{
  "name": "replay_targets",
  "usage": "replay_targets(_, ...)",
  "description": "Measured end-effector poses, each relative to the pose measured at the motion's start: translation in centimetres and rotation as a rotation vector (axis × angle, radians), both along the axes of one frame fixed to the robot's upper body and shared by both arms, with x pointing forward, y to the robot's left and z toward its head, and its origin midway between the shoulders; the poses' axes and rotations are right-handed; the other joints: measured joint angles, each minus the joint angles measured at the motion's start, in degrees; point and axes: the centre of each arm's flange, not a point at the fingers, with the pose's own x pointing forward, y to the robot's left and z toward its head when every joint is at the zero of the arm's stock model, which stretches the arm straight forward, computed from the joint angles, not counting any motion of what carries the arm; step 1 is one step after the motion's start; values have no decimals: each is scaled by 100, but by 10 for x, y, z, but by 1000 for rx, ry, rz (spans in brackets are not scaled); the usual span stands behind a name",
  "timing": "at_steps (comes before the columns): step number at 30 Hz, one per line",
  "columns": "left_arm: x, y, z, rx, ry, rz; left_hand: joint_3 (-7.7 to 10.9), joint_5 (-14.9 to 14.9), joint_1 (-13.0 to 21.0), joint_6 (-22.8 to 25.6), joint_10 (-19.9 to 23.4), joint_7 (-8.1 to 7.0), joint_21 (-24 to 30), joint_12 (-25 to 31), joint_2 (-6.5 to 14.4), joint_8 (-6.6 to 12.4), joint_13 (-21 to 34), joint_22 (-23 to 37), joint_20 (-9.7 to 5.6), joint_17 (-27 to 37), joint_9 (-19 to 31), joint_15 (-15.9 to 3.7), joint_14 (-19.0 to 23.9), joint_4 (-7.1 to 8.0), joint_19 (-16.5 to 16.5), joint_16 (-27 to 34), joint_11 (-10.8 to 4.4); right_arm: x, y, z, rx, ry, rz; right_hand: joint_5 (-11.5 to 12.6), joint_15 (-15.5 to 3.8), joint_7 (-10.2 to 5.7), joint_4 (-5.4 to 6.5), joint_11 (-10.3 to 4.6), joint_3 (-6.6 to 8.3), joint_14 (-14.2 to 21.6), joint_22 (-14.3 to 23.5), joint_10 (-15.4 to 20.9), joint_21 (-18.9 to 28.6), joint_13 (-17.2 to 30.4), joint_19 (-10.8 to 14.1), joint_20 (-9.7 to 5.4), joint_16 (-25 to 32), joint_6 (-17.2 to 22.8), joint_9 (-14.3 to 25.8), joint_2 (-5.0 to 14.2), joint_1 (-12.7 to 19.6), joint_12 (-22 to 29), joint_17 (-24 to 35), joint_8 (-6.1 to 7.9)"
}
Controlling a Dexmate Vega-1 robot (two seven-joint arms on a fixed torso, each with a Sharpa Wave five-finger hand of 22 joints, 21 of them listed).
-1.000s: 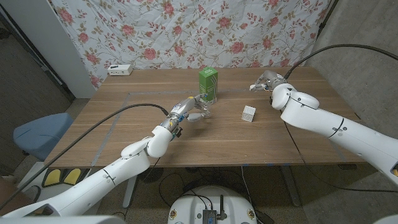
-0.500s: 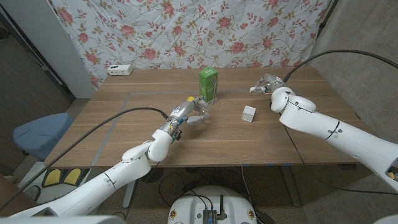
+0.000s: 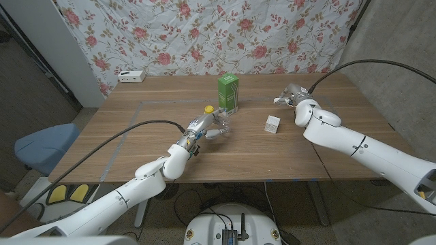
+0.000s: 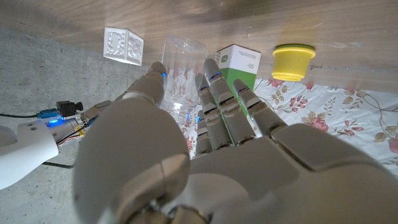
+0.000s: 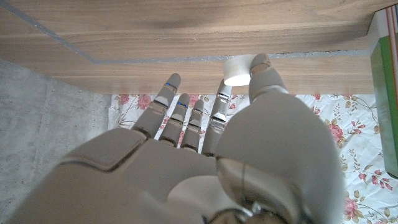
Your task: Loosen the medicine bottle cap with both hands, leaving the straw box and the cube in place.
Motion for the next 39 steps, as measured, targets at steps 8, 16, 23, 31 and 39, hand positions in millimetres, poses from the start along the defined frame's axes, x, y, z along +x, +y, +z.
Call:
replay_targets(8,5,0,-5,2,7,0,0,0,0,0,-31,0,0,-9,-1,0,4,0,0,18,0,0,0,0,1,0,-31,7,0,-8,-3,-5,-8,0,-39,0,-1,-10,0,40,0,51,0,0,61,1,0,0,-19,-1,1,0,0,36)
replay_targets(16,7,0,-7,5,9,-1,0,0,-1,0,-31,1,0,1,-1,0,4,0,0,18,0,11,-51,0,1,0,-31,14,0,-17,1,-8,-21,-21,-60,-31,-25,-51,24,60,0,92,0,0,83,-21,0,96,-18,-25,-22,0,0,35)
replay_targets(23,10,0,-10,7,12,-1,0,-1,6,4,-31,-3,0,1,-9,0,4,0,0,17,0,11,-50,0,1,0,-31,18,-1,-23,4,-17,-31,-22,-80,-40,-25,-59,23,80,0,146,0,-1,135,-30,0,104,-18,-25,-21,0,0,56)
replay_targets(31,12,0,-12,9,18,-1,-1,-12,6,31,-31,-30,0,24,-9,0,2,0,0,17,0,11,-50,-1,1,25,-31,23,-1,-30,8,-22,-36,-23,-111,-41,-25,-41,23,111,0,164,0,-1,144,-21,0,104,-20,-49,-45,0,0,75)
replay_targets(39,13,-1,-13,8,22,-2,-30,13,-1,31,-31,-29,0,24,-17,0,-1,13,0,17,0,11,-50,15,1,25,-31,29,-2,-37,9,-22,-42,-29,-89,-41,-49,-72,47,133,0,194,0,-1,144,-21,0,104,-21,-55,-51,0,0,78)
